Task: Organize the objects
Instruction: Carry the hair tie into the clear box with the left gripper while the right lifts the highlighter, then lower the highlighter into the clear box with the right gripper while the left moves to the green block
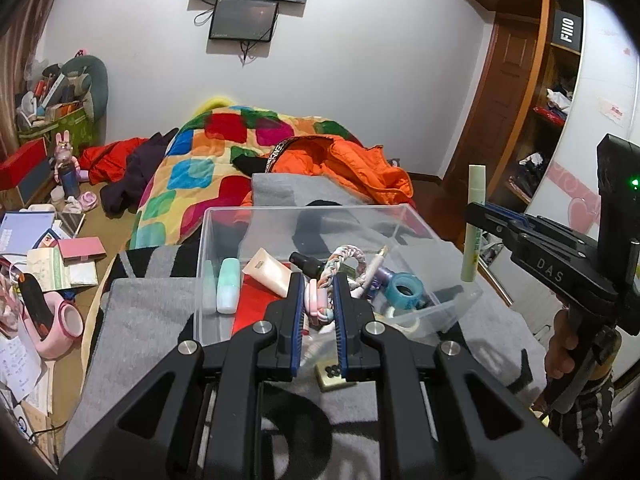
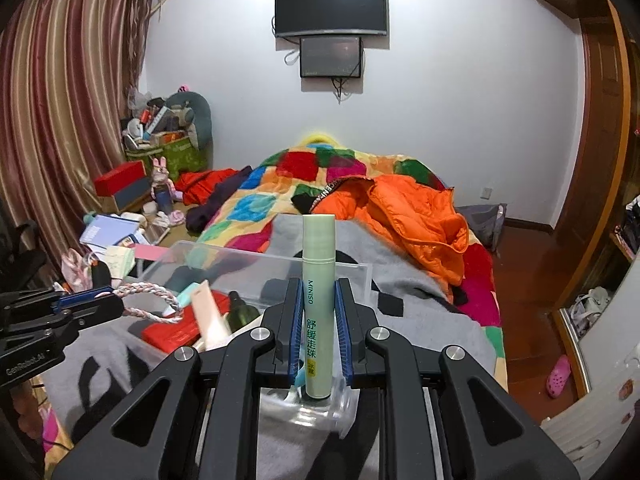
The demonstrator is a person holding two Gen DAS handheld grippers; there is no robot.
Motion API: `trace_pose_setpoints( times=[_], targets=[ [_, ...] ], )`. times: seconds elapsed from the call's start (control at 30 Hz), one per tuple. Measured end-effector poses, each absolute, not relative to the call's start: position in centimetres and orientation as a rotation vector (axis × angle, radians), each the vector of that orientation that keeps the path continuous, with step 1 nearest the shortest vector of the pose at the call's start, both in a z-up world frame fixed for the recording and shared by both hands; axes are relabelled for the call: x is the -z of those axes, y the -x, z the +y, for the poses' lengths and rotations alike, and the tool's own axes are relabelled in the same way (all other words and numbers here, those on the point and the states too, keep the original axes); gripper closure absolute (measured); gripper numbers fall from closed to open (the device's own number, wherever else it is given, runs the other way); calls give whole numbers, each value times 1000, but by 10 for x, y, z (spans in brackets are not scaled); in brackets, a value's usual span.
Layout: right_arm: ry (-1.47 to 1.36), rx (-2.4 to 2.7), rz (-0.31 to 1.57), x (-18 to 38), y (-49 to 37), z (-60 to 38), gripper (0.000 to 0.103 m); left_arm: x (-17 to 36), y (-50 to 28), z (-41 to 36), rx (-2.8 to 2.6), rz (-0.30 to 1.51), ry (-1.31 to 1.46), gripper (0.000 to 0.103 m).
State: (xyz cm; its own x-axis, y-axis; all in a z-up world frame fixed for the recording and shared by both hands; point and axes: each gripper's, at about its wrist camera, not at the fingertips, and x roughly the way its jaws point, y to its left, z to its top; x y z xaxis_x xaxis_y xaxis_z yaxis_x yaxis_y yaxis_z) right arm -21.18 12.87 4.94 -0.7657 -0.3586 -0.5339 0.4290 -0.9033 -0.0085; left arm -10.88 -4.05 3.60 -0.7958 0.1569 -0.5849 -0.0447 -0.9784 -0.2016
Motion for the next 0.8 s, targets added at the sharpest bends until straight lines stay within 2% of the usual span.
trace_pose_setpoints(
  times=[0.3,0.8],
  targets=[
    [-866,2613,286,-16,229,119,89,-4,132,-51,-2847,-278,1078,90],
    [-1024,2540,256,8,251,117,89,13,144,-53,-2888,-204,1140,89]
  ],
)
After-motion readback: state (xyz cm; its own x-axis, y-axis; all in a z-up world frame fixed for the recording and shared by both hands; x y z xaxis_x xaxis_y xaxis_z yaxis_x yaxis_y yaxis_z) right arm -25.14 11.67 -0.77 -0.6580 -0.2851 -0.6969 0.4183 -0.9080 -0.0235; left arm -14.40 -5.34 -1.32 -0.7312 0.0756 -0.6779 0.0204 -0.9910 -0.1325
